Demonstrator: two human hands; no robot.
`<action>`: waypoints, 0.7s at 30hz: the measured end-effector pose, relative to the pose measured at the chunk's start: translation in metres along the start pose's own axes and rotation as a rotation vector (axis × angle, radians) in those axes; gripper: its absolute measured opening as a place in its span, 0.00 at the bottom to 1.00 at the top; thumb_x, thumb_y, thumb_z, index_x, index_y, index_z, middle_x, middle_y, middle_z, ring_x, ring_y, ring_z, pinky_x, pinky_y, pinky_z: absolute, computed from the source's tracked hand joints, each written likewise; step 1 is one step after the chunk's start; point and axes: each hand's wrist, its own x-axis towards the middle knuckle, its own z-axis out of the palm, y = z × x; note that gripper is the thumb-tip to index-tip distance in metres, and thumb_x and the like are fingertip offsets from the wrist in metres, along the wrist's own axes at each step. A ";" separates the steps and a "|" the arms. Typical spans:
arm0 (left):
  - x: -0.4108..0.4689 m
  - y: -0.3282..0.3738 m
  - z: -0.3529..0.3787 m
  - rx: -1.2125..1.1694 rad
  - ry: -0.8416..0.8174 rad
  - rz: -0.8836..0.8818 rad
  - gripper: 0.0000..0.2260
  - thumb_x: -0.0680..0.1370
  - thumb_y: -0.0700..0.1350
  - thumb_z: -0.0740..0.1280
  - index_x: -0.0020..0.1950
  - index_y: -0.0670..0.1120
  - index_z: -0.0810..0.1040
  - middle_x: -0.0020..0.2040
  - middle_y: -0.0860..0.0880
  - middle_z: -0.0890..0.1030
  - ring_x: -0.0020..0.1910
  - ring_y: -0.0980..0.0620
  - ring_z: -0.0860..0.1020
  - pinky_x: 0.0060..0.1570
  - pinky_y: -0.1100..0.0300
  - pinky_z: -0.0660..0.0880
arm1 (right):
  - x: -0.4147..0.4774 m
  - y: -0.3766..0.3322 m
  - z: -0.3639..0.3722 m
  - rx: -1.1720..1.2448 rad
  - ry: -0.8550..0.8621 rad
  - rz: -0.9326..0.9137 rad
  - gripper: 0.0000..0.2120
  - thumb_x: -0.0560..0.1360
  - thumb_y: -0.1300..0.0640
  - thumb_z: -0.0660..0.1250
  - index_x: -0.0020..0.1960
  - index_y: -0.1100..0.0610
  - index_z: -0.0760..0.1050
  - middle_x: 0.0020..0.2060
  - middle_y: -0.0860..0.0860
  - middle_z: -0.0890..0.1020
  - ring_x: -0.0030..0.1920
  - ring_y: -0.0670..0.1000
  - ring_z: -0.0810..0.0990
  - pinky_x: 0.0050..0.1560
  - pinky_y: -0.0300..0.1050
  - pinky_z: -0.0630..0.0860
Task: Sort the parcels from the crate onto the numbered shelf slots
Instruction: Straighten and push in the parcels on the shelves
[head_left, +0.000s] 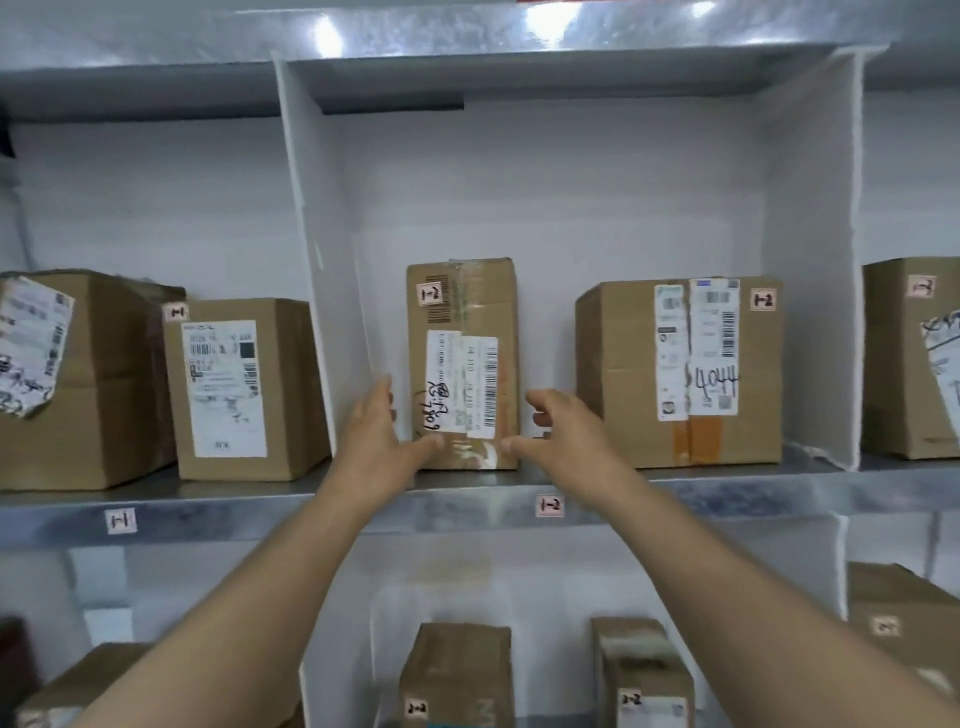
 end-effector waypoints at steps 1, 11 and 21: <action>0.005 -0.001 0.001 -0.015 -0.034 -0.011 0.43 0.71 0.45 0.75 0.78 0.47 0.52 0.74 0.46 0.64 0.69 0.49 0.69 0.68 0.49 0.68 | 0.003 0.000 0.003 -0.011 -0.002 0.025 0.34 0.72 0.50 0.73 0.74 0.55 0.63 0.67 0.53 0.70 0.64 0.50 0.73 0.63 0.47 0.71; 0.011 -0.013 0.005 -0.087 -0.128 0.093 0.32 0.72 0.41 0.73 0.72 0.55 0.64 0.53 0.50 0.77 0.52 0.52 0.78 0.54 0.47 0.77 | 0.006 -0.002 0.004 0.126 -0.061 0.080 0.33 0.72 0.61 0.72 0.73 0.47 0.63 0.47 0.44 0.81 0.48 0.43 0.81 0.48 0.37 0.77; 0.009 -0.015 -0.002 -0.100 -0.172 0.112 0.32 0.73 0.41 0.72 0.73 0.55 0.62 0.54 0.51 0.77 0.52 0.53 0.78 0.54 0.50 0.77 | -0.002 -0.003 0.014 0.086 0.029 0.069 0.32 0.72 0.60 0.73 0.71 0.46 0.65 0.51 0.45 0.83 0.50 0.45 0.81 0.56 0.45 0.78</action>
